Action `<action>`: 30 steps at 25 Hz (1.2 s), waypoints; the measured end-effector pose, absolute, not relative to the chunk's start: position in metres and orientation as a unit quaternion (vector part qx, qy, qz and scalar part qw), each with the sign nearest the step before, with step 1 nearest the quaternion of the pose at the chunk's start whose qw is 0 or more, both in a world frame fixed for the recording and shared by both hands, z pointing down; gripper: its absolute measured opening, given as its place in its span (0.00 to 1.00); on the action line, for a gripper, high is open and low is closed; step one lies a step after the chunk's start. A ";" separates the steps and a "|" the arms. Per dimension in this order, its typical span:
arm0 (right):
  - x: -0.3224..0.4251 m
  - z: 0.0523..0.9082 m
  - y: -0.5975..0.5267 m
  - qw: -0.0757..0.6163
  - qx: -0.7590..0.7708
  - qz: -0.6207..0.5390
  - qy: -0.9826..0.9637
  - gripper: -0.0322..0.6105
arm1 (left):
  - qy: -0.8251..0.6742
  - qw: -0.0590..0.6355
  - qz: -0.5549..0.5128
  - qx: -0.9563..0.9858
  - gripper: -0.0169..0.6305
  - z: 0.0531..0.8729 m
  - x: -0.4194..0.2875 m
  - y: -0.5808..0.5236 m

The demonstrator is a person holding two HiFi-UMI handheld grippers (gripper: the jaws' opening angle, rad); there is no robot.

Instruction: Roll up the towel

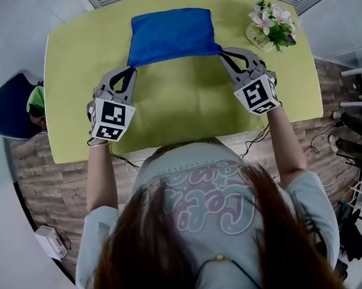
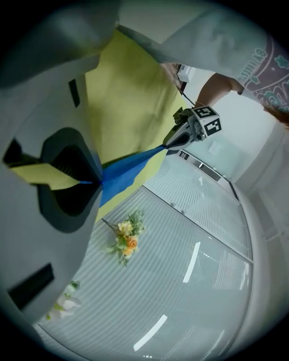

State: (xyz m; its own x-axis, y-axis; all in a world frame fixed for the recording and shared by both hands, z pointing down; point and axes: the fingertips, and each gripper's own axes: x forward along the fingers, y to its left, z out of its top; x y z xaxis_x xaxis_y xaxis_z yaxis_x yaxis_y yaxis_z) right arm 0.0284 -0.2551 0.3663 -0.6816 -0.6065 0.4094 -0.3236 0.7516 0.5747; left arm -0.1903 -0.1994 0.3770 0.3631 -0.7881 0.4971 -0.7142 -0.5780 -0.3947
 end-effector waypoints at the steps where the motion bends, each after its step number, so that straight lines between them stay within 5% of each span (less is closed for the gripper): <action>1: 0.029 0.373 -0.249 0.306 0.265 -0.230 -0.885 0.08 | 0.451 0.055 -0.336 -0.825 0.05 0.382 -0.190 -0.194; 30: 0.080 0.448 -0.084 0.392 0.220 -0.210 -0.868 0.08 | 0.415 0.038 -0.403 -0.815 0.06 0.443 -0.143 -0.034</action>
State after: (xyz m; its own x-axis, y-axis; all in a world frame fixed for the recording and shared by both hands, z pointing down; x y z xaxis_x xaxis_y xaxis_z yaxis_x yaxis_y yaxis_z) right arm 0.0805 -0.0839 0.4478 -0.5958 -0.5463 0.5887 -0.2166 0.8152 0.5372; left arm -0.1427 -0.0338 0.4434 0.3300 -0.7073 0.6252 -0.6463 -0.6520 -0.3965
